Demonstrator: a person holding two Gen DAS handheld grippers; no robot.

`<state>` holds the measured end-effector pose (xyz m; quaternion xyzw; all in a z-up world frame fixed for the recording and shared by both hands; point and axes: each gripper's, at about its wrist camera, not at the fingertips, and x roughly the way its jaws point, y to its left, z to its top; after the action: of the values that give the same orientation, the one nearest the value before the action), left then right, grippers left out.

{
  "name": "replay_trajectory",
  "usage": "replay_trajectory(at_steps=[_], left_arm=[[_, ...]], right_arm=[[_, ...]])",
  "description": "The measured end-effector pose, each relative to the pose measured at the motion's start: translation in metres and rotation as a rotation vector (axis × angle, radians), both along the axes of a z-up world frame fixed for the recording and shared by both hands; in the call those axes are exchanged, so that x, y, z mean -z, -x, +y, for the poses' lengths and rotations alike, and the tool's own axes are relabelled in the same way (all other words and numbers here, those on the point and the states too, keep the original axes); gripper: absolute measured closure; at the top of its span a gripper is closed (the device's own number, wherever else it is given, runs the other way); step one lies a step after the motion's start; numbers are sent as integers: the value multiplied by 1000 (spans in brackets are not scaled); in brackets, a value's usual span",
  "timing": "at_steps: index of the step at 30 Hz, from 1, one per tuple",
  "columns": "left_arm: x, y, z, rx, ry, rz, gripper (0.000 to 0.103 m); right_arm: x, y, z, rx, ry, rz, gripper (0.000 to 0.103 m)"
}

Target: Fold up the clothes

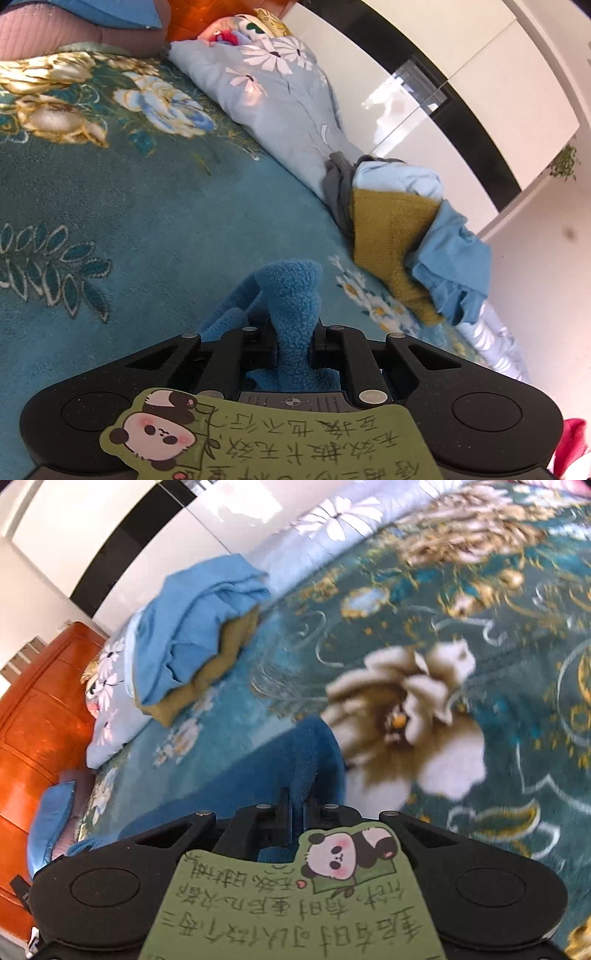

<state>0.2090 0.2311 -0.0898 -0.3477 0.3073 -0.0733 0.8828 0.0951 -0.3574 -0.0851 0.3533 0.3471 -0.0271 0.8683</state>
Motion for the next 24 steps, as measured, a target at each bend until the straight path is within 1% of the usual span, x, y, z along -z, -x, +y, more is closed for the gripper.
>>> replay_trajectory(at_steps=[1,2,3,4,5,6,7,9,10,11,12,14,16,17,18,19,20,21,22,23,24], left_arm=[[-1,0,2,4,23,7,91],[-3,2,5,6,40,13,87],[-6,5,6,9,47,14,86],[-10,9,6,18,49,6,77],[-14,15,5,22,42,0,54],[-20,24,3,25,28,-5,44],[-25,33,0,40,16,-21,38],[-32,52,-9,85,0,-36,34],[-35,63,-14,104,-2,-42,28],[-36,73,-18,125,-7,-49,25],[-36,82,-23,146,-13,-57,25],[-35,96,-35,184,-46,-43,25],[-33,104,-46,203,-116,-38,26],[-32,108,-52,212,-152,-36,34],[-30,109,-55,218,-168,-26,43],[-28,108,-57,223,-179,-13,58],[-27,106,-58,226,-176,-7,64],[-26,104,-58,228,-169,-3,67],[-27,101,-58,230,-171,-6,70],[-27,97,-59,234,-168,-4,77],[-27,93,-59,238,-165,-1,80]], right_arm=[[1,0,-1,3,-9,-1,97],[-1,1,-1,3,-15,-4,96],[-3,3,-1,-1,-19,-9,95],[-5,4,0,-4,-20,-12,89],[-9,6,0,-7,-12,-14,88],[-14,8,1,-15,-1,-19,88],[-18,12,3,-23,10,-27,86],[-25,24,6,-40,25,-49,82],[-26,31,8,-44,22,-53,78],[-26,40,9,-47,16,-53,77],[-24,48,12,-52,11,-51,77],[-21,63,18,-62,12,-43,77],[-20,75,25,-71,11,-41,77],[-19,80,28,-75,5,-45,77],[-19,84,30,-77,1,-52,77],[-19,87,32,-76,1,-59,77],[-20,89,34,-75,-1,-66,80],[-21,91,34,-74,-2,-73,83],[-23,92,35,-75,-1,-79,90],[-24,91,35,-79,4,-79,94],[-26,90,36,-82,13,-75,95]])
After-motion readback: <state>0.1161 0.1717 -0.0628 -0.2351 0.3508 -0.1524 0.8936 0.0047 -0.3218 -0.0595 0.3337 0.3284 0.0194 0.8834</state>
